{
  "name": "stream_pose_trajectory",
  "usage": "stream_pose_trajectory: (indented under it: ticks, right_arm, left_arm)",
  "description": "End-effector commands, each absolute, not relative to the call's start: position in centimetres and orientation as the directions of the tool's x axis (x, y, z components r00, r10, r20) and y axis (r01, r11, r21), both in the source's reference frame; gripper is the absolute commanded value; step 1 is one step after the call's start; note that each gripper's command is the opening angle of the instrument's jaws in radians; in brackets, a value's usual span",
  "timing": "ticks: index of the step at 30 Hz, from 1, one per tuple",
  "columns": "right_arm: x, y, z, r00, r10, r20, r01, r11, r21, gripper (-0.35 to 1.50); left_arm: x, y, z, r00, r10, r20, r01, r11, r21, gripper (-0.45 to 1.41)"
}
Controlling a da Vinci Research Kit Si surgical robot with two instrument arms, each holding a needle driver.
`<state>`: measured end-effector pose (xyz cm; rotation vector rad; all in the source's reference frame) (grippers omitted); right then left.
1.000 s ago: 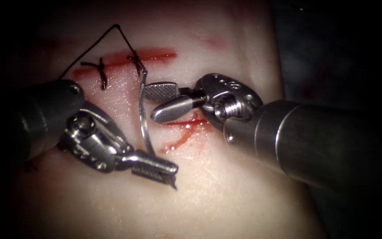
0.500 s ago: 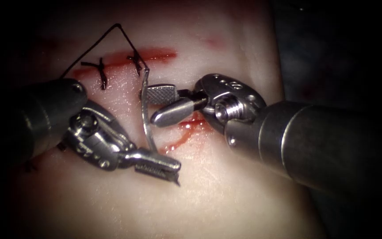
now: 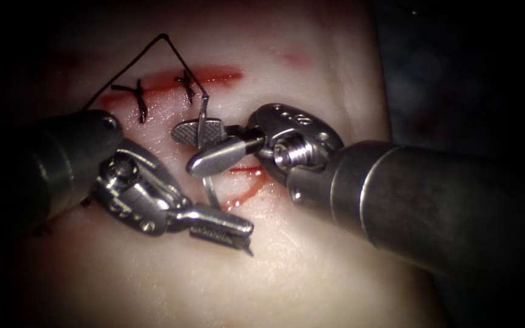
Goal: Wound Closure
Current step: Hand needle to right end-effector, then widen wound opening with left hand
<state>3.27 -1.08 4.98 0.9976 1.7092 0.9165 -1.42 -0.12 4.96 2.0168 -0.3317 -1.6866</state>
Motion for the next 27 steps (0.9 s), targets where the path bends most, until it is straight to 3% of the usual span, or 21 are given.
stream_pose_trajectory:
  ticks: [1, 2, 4, 5, 6, 7, 15, 16, 18, 19, 27]
  right_arm:
    - [3.34, -1.06, 5.03, -0.242, 0.909, -0.341, 0.223, 0.394, 0.892, 0.6]
    - [3.34, -1.06, 5.03, -0.242, 0.909, -0.34, 0.223, 0.393, 0.892, 0.57]
    - [3.33, -1.06, 5.03, -0.24, 0.911, -0.335, 0.224, 0.388, 0.894, 0.33]
    - [3.33, -1.06, 5.03, -0.239, 0.911, -0.335, 0.223, 0.388, 0.894, 0.16]
    - [3.32, -1.05, 5.04, -0.239, 0.912, -0.335, 0.223, 0.387, 0.895, -0.24]
    - [3.31, -1.05, 5.04, -0.238, 0.912, -0.334, 0.223, 0.386, 0.895, -0.35]
    - [3.31, -1.07, 5.04, -0.208, 0.937, -0.281, 0.239, 0.327, 0.914, -0.35]
    - [3.3, -1.09, 5.04, -0.203, 0.938, -0.282, 0.24, 0.327, 0.914, -0.35]
    - [3.29, -1.1, 5.04, -0.2, 0.938, -0.282, 0.24, 0.326, 0.914, -0.35]
    - [3.29, -1.1, 5.04, -0.2, 0.938, -0.282, 0.24, 0.326, 0.914, -0.35]
    - [3.27, -1.06, 5.03, -0.2, 0.938, -0.285, 0.238, 0.328, 0.914, -0.35]
  left_arm:
    - [-1.46, -0.08, 5.0, 0.21, -0.482, -0.851, 0.121, -0.851, 0.511, -0.45]
    - [-1.46, -0.08, 5.0, 0.21, -0.482, -0.851, 0.121, -0.851, 0.512, -0.45]
    - [-1.46, -0.09, 5.0, 0.209, -0.482, -0.851, 0.121, -0.851, 0.512, -0.45]
    - [-1.47, -0.09, 5.0, 0.209, -0.482, -0.851, 0.121, -0.851, 0.512, -0.45]
    - [-1.47, -0.09, 5.0, 0.209, -0.482, -0.851, 0.121, -0.85, 0.512, -0.45]
    - [-1.47, -0.09, 5.0, 0.208, -0.483, -0.851, 0.121, -0.85, 0.512, -0.45]
    - [-1.49, -0.09, 5.01, 0.208, -0.488, -0.847, 0.119, -0.847, 0.517, -0.45]
    - [-1.48, -0.09, 5.01, 0.208, -0.483, -0.85, 0.12, -0.85, 0.512, -0.33]
    - [-1.48, -0.09, 5.01, 0.201, -0.458, -0.866, 0.125, -0.865, 0.487, 0.34]
    - [-1.48, -0.09, 5.01, 0.188, -0.444, -0.876, 0.127, -0.873, 0.47, 0.49]
    - [-1.48, -0.1, 5.01, 0.074, -0.276, -0.958, 0.11, -0.953, 0.283, 1.18]
